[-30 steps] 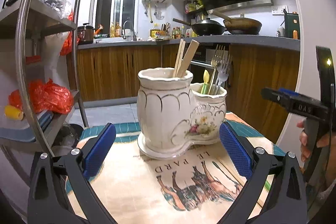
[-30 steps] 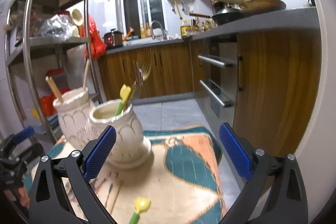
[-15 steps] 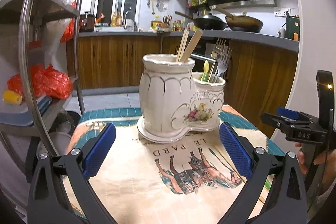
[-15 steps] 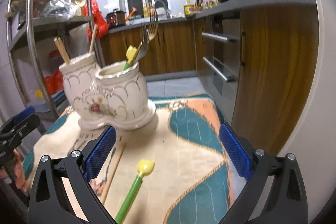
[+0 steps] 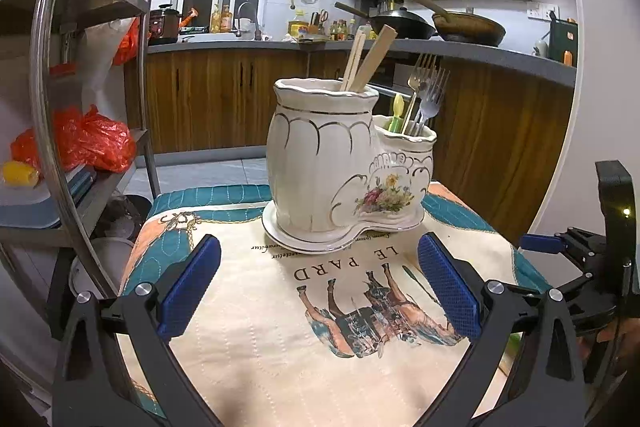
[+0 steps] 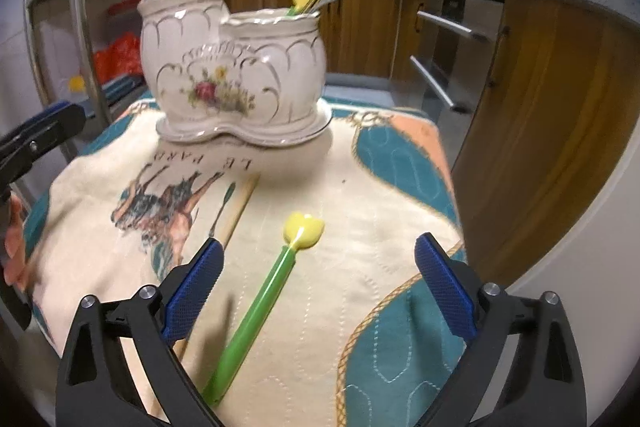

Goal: Organize utensils
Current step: 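Move both tools back down over the remaining utensils on the placemat, then grasp the green tulip-topped utensil with the right tool while the left tool grasps the last chopstick, then lift chopstick toward tall cup with left tool while right tool carries green utensil toward short cup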

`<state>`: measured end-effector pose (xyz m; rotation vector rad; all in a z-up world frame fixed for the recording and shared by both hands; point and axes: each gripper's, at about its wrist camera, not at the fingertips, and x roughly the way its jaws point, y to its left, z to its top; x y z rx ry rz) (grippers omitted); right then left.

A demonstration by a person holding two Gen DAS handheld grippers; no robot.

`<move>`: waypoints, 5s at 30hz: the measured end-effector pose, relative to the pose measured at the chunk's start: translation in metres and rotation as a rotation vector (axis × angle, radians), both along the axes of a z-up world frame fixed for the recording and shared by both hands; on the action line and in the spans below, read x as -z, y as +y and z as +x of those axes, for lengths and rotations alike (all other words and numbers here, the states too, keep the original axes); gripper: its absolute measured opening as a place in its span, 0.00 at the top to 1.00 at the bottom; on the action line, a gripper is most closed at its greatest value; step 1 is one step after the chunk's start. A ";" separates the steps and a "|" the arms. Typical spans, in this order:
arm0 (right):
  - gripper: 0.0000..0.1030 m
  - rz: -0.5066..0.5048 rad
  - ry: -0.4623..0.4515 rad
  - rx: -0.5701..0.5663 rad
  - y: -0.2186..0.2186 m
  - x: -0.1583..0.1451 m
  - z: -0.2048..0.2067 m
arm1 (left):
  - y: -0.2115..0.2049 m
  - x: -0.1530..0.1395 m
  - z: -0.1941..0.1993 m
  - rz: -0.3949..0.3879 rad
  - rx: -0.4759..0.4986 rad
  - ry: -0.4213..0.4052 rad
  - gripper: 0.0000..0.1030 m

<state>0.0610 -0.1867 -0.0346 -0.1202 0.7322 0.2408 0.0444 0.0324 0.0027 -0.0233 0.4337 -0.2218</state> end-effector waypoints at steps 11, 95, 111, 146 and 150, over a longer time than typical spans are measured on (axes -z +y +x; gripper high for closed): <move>0.68 0.018 0.134 -0.101 0.010 0.013 0.005 | -0.010 0.003 -0.001 0.043 0.019 -0.003 0.06; 0.90 0.192 -0.157 -0.232 -0.009 -0.031 -0.015 | -0.008 -0.008 -0.032 0.127 0.251 0.086 0.94; 0.90 0.289 -0.331 -0.215 0.004 -0.076 0.001 | 0.031 -0.038 -0.032 -0.044 0.241 -0.098 0.94; 0.90 0.350 -0.394 -0.128 0.014 -0.086 0.106 | 0.024 -0.152 0.054 -0.105 0.068 -0.360 0.94; 0.90 0.342 -0.366 -0.130 0.015 -0.081 0.109 | 0.008 -0.148 0.068 -0.092 0.065 -0.353 0.94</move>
